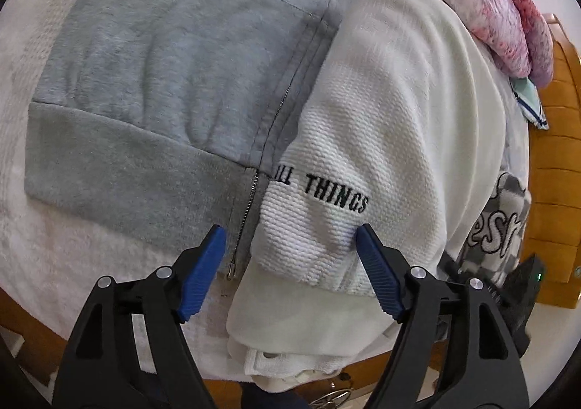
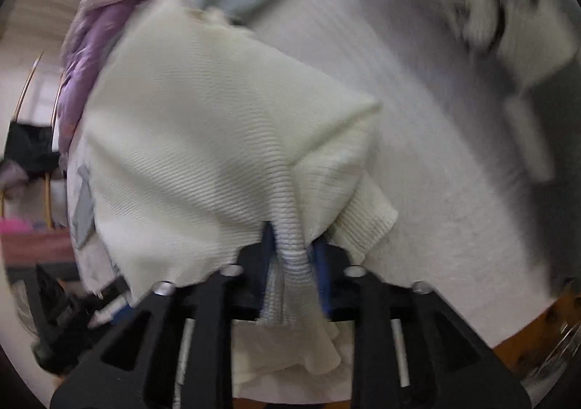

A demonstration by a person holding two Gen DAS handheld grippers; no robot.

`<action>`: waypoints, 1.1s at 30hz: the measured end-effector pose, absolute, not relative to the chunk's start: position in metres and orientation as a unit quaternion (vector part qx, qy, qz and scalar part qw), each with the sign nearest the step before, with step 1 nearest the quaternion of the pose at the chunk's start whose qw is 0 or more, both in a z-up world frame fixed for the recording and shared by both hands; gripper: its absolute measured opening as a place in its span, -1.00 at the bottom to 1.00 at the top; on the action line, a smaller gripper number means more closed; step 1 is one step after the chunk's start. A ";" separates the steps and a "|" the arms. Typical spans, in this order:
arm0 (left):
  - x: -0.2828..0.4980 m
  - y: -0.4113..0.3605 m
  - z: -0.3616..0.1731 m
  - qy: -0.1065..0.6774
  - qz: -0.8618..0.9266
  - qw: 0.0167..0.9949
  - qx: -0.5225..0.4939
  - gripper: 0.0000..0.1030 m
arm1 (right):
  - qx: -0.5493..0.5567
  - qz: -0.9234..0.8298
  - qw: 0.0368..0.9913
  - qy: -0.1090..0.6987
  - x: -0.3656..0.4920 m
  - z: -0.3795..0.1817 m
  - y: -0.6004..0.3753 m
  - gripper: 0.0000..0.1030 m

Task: Fold large clothes

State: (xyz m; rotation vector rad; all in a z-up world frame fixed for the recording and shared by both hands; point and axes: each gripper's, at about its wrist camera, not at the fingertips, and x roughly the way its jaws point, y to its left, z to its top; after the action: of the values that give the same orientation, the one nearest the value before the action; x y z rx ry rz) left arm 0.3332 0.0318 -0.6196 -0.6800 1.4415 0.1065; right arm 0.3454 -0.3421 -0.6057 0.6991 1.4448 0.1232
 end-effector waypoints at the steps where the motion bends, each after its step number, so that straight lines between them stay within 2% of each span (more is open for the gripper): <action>1: 0.336 0.029 -0.622 0.650 0.050 0.696 -0.301 0.45 | 0.311 0.057 0.693 0.647 0.348 -0.602 -0.343 -0.42; 7: 0.343 0.026 -0.626 0.654 0.045 0.689 -0.309 0.48 | 0.283 0.050 0.697 0.657 0.334 -0.581 -0.353 0.04; 11: 0.323 0.035 -0.625 0.635 0.029 0.675 -0.374 0.49 | 0.314 0.048 0.677 0.664 0.314 -0.583 -0.363 0.05; 19: 0.306 0.017 -0.651 0.662 0.000 0.657 -0.362 0.49 | 0.400 0.045 0.622 0.672 0.292 -0.602 -0.346 0.05; 21: 0.308 0.014 -0.657 0.658 0.002 0.653 -0.375 0.54 | 0.427 0.038 0.609 0.667 0.288 -0.607 -0.350 0.05; 23: 0.310 0.009 -0.663 0.657 0.000 0.645 -0.390 0.65 | 0.462 0.027 0.597 0.656 0.281 -0.613 -0.354 0.12; 26: 0.308 0.005 -0.677 0.659 -0.004 0.633 -0.406 0.70 | 0.499 0.012 0.585 0.639 0.268 -0.616 -0.361 0.25; 27: 0.306 0.007 -0.676 0.660 -0.004 0.633 -0.405 0.67 | 0.509 0.011 0.580 0.635 0.265 -0.618 -0.362 0.28; 29: 0.307 0.003 -0.670 0.664 -0.016 0.635 -0.394 0.36 | 0.532 0.003 0.568 0.628 0.256 -0.621 -0.365 0.35; 30: 0.308 0.003 -0.666 0.667 -0.018 0.638 -0.385 0.26 | 0.541 0.003 0.565 0.623 0.252 -0.622 -0.367 0.36; 32: 0.308 0.000 -0.661 0.668 -0.022 0.638 -0.382 -0.12 | 0.562 0.001 0.560 0.610 0.243 -0.622 -0.367 0.40; 33: 0.306 0.000 -0.659 0.668 -0.022 0.634 -0.389 -0.24 | 0.572 -0.005 0.555 0.604 0.238 -0.623 -0.368 0.41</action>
State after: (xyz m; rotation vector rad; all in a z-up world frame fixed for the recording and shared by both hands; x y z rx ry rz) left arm 0.3064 0.0001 -0.6586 -0.8893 1.5261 -0.0493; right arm 0.2376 -0.3677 -0.6227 1.3500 1.4272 -0.0116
